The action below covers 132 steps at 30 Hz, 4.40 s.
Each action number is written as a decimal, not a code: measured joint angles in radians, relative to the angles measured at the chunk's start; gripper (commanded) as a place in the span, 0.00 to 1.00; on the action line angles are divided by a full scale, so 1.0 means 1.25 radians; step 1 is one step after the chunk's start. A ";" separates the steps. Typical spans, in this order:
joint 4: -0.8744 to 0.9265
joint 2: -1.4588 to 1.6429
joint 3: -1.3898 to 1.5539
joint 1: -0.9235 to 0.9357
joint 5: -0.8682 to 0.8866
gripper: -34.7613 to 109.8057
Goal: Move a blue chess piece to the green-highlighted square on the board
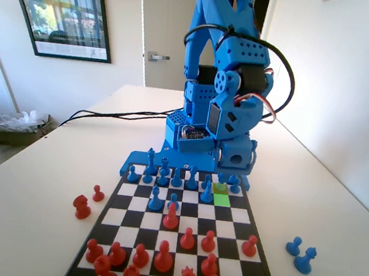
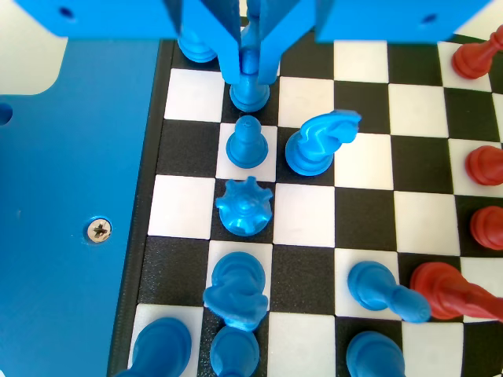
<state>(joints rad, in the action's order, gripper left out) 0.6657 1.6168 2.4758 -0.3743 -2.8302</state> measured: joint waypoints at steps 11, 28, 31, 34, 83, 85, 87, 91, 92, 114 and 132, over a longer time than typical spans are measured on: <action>0.080 0.001 -0.061 0.000 0.016 0.25; 0.114 -0.015 -0.131 0.034 0.031 0.25; 0.115 -0.023 -0.144 0.037 0.039 0.25; 0.119 -0.037 -0.151 0.037 0.039 0.25; 0.006 -0.102 -0.171 0.052 0.039 0.25; 0.002 -0.102 -0.160 0.047 0.039 0.25; 0.004 -0.102 -0.157 0.040 0.039 0.25; -0.005 -0.102 -0.147 0.039 0.039 0.25; -0.016 -0.102 -0.141 0.040 0.039 0.25; 0.006 -0.101 -0.126 0.027 0.054 0.26; 0.076 -0.102 -0.164 0.034 0.054 0.31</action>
<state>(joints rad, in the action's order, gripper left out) 0.7609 1.4895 2.2703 -0.3313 -2.7627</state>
